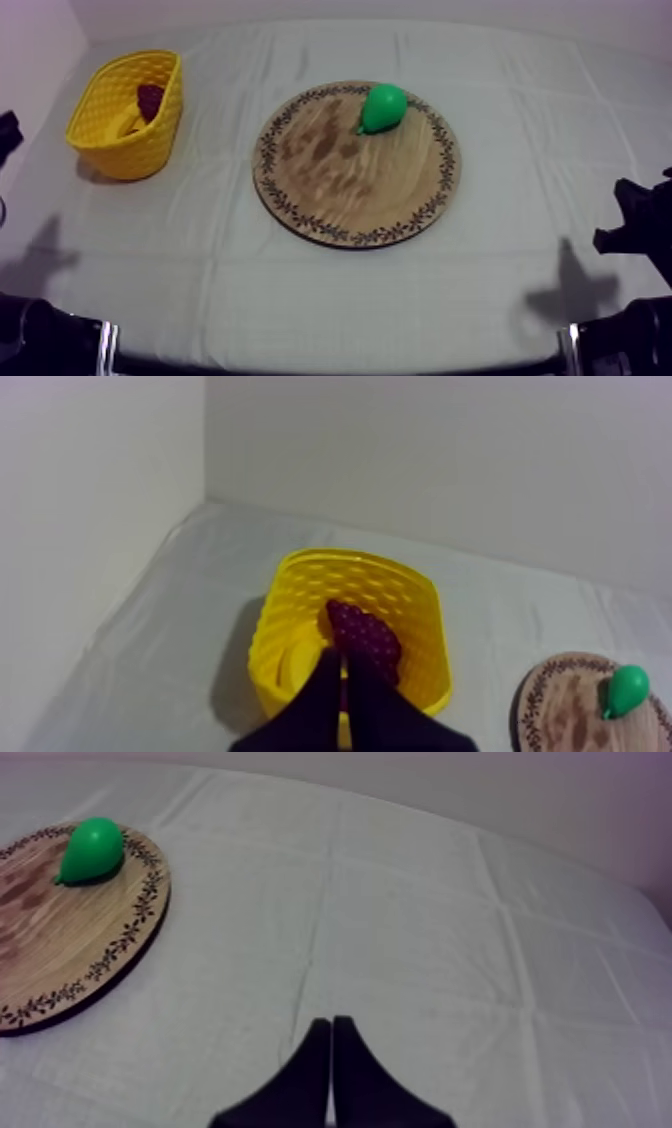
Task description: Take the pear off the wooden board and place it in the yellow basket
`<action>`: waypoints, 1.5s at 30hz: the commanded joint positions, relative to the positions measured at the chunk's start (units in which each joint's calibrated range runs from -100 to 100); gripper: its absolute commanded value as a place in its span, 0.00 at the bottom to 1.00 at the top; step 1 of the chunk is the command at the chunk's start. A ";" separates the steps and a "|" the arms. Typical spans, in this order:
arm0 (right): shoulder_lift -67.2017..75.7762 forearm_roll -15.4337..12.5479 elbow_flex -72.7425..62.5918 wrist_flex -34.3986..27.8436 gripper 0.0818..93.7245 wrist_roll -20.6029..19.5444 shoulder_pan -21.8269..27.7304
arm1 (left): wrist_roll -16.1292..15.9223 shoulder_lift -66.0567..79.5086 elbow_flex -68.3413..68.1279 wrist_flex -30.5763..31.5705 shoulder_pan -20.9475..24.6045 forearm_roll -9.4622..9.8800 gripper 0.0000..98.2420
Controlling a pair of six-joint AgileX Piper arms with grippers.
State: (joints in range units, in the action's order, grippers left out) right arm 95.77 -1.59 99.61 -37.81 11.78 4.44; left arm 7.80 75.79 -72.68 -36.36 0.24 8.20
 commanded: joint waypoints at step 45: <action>-0.01 0.00 0.05 -0.02 0.00 0.01 0.00 | 4.15 -73.12 66.51 -20.09 -29.97 10.71 0.00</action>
State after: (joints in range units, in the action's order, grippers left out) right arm 95.77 -1.59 99.61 -37.81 11.78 4.44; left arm 12.04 5.62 -6.41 -56.58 -29.58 19.04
